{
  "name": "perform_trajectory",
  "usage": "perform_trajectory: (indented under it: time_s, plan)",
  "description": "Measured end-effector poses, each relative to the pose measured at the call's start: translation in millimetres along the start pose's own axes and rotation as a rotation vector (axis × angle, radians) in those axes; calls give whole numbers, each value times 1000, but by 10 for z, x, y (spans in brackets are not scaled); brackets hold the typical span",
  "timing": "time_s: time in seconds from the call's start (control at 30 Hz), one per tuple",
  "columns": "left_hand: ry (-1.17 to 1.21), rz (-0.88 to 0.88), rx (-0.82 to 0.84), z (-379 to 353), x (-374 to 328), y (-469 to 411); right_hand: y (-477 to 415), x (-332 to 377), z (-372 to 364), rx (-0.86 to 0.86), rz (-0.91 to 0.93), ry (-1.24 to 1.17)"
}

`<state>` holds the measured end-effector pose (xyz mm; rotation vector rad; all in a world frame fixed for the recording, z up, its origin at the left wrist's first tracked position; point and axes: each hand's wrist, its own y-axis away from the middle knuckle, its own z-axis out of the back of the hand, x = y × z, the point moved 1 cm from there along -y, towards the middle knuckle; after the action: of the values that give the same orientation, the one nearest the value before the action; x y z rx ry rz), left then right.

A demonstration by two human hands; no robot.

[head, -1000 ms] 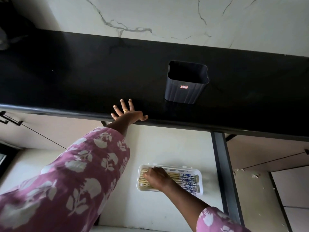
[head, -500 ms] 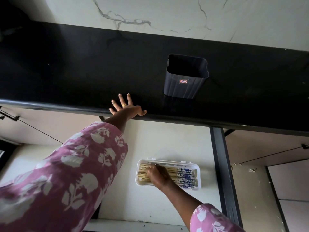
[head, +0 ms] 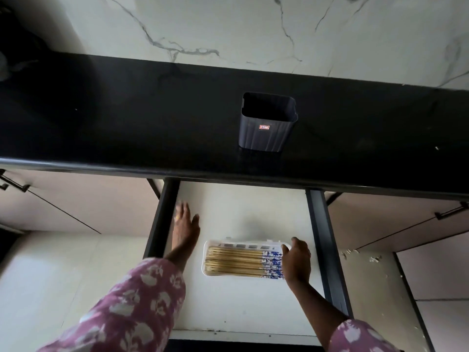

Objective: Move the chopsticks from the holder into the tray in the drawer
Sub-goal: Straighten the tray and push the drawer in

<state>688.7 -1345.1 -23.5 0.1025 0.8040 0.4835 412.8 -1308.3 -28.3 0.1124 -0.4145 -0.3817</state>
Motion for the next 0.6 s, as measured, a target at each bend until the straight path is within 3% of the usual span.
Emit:
perform_trajectory:
  time_s: [0.13,0.23,0.6]
  plan:
    - [-148,123,241,-169,337,430,59,-100,-68,105,-151,-56]
    - [-82,144,344,-219,433,642,82,-138,-103,108,-193,-58]
    - [59,215,232,-233,392,618,72,-110,-109,123,-243,-115]
